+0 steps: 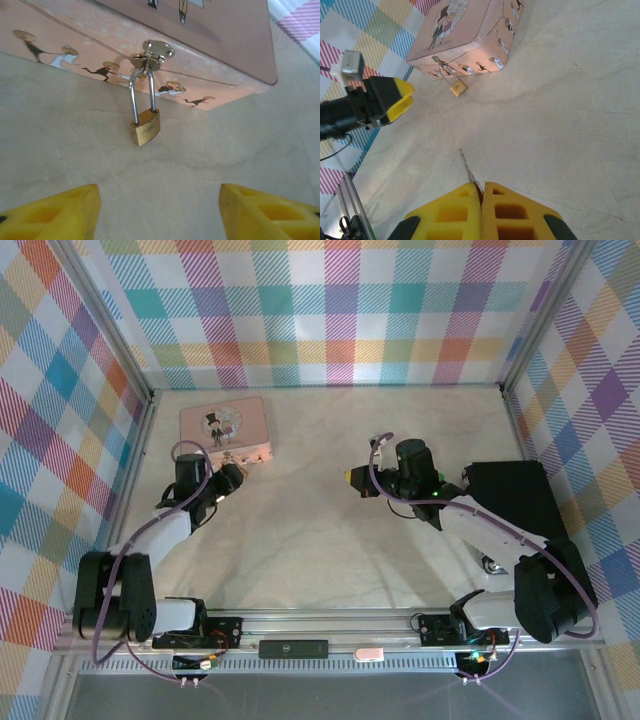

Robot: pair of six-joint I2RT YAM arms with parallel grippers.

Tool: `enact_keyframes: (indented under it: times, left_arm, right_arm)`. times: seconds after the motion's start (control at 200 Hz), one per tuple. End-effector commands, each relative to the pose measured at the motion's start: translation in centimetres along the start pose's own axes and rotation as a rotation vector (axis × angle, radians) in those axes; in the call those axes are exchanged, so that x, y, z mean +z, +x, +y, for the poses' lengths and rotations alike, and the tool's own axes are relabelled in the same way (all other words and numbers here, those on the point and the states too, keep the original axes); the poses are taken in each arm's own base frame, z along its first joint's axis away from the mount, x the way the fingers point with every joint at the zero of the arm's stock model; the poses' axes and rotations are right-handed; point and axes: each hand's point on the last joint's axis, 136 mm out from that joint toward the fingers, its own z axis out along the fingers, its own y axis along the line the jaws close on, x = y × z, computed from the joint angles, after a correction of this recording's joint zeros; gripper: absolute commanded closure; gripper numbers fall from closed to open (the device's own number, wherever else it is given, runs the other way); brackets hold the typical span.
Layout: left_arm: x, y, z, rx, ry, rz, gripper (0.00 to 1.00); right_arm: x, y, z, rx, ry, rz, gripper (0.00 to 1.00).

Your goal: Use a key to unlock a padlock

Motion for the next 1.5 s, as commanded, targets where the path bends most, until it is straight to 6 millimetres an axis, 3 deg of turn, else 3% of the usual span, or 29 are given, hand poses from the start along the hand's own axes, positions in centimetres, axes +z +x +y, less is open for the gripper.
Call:
enact_keyframes:
  times: [0.0,0.235,0.465,0.645,0.895,1.145,1.26,1.365,1.44,1.495]
  left_arm:
    - [1.5,-1.7,-1.4,0.084,0.083,-0.052,0.41]
    - [4.7,-2.4,-0.1,0.066,-0.001,-0.025,0.43]
    - [7.8,-1.1,1.5,-0.002,-0.075,0.079,0.55]
    - [8.5,-0.6,2.4,-0.032,-0.097,0.064,0.57]
    - [9.5,0.5,3.2,-0.053,-0.102,0.069,0.52]
    - [10.6,0.8,2.8,-0.064,-0.056,0.071,0.62]
    - [10.7,1.1,2.3,-0.061,-0.028,0.087,0.78]
    - [10.6,1.4,1.5,-0.075,0.023,0.099,0.86]
    - [10.1,1.5,0.4,-0.100,0.085,0.100,0.99]
    - [9.5,1.5,-0.7,-0.129,0.131,0.096,1.00]
  right_arm:
    - [-0.8,-0.7,0.7,-0.027,-0.008,-0.033,1.00]
    - [-1.9,-0.7,0.7,-0.040,0.005,-0.065,1.00]
    - [-2.1,-0.7,0.8,-0.039,-0.002,-0.078,1.00]
    - [-2.3,-0.7,0.8,-0.037,0.002,-0.087,1.00]
    - [-2.1,-1.0,0.8,-0.033,-0.003,-0.097,1.00]
    - [-2.1,-1.2,0.7,-0.031,0.005,-0.100,1.00]
    - [-2.1,-1.0,0.4,-0.025,0.018,-0.102,1.00]
    - [-1.9,-0.7,-0.1,-0.014,0.031,-0.100,1.00]
    - [-1.8,-0.5,-0.4,-0.001,0.044,-0.092,1.00]
    - [-1.7,-0.3,-0.7,0.009,0.053,-0.085,1.00]
